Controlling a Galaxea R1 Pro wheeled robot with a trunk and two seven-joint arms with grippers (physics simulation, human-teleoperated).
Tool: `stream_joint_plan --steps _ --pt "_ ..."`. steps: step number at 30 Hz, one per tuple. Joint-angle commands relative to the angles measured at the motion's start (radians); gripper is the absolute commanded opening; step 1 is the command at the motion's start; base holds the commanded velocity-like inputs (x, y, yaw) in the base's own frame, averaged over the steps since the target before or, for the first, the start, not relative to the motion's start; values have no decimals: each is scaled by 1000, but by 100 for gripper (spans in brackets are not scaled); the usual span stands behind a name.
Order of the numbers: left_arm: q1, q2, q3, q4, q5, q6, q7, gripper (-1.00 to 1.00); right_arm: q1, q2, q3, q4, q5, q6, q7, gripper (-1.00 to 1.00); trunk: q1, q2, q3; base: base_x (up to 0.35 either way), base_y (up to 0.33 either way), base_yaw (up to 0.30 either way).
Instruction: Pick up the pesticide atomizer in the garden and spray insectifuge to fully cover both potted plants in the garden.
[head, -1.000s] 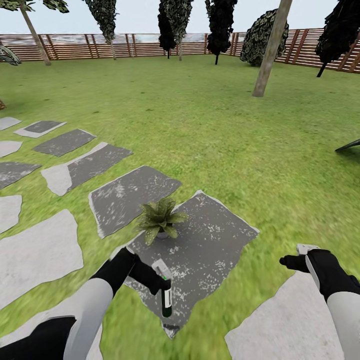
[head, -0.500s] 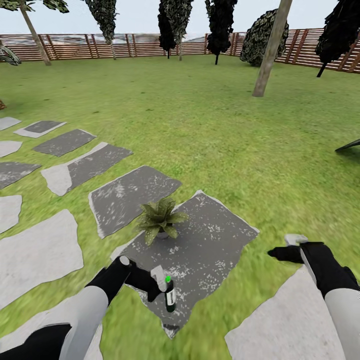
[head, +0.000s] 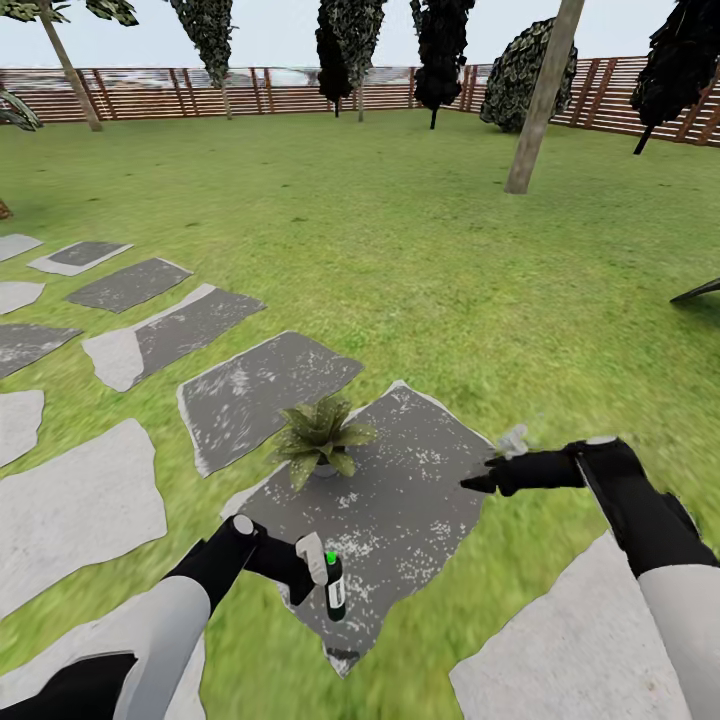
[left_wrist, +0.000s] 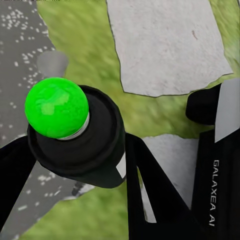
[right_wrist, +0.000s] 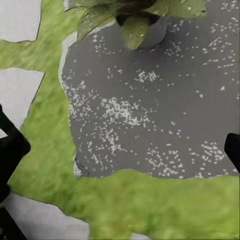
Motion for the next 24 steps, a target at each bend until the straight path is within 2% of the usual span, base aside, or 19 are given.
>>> stream_joint_plan --steps 1,4,5,6,9,11,13,15,17,20,22,24 --pt "0 -1 9 -1 -10 -10 -3 -100 -3 0 50 8 8 5 7 100 0 0 -1 0 0 0" --pt "0 -2 8 -1 -9 -49 -3 -100 -5 16 175 19 10 5 8 100 0 0 -1 0 0 0" --pt "0 -2 7 -1 -9 -61 -3 -100 -5 22 197 20 10 5 8 100 0 0 -1 0 0 0" --pt "0 -2 6 -2 -9 -69 -3 -100 -5 26 212 21 10 5 8 -100 0 0 -1 0 0 0" --pt "0 -4 5 -2 -10 -82 -4 -100 -5 35 235 22 9 5 9 -100 0 0 -1 0 0 0" --pt "-1 -4 4 -3 -11 -83 -7 -100 -5 69 241 22 9 6 9 -100 0 0 -1 0 0 0" --pt "-1 -3 4 -3 -14 -83 -8 -100 -5 128 242 22 9 5 9 -100 0 0 -1 0 0 0" --pt "-1 0 4 -3 -17 -81 -10 -100 -5 212 242 22 10 5 8 -100 0 0 -1 0 0 0" --pt "-2 2 4 -7 -18 -80 -10 -100 -5 242 242 22 10 5 8 -100 0 0 -1 0 0 0" --pt "-2 6 4 -28 -20 -78 -12 -100 -5 255 243 22 10 4 8 -100 0 0 -1 0 0 0" --pt "-2 13 4 -34 -21 -78 -12 -100 -5 257 258 22 10 4 9 -100 0 0 -1 0 0 0" --pt "-2 18 4 -37 -21 -78 -13 -100 -5 256 304 22 10 4 9 -100 0 0 -1 0 0 0"
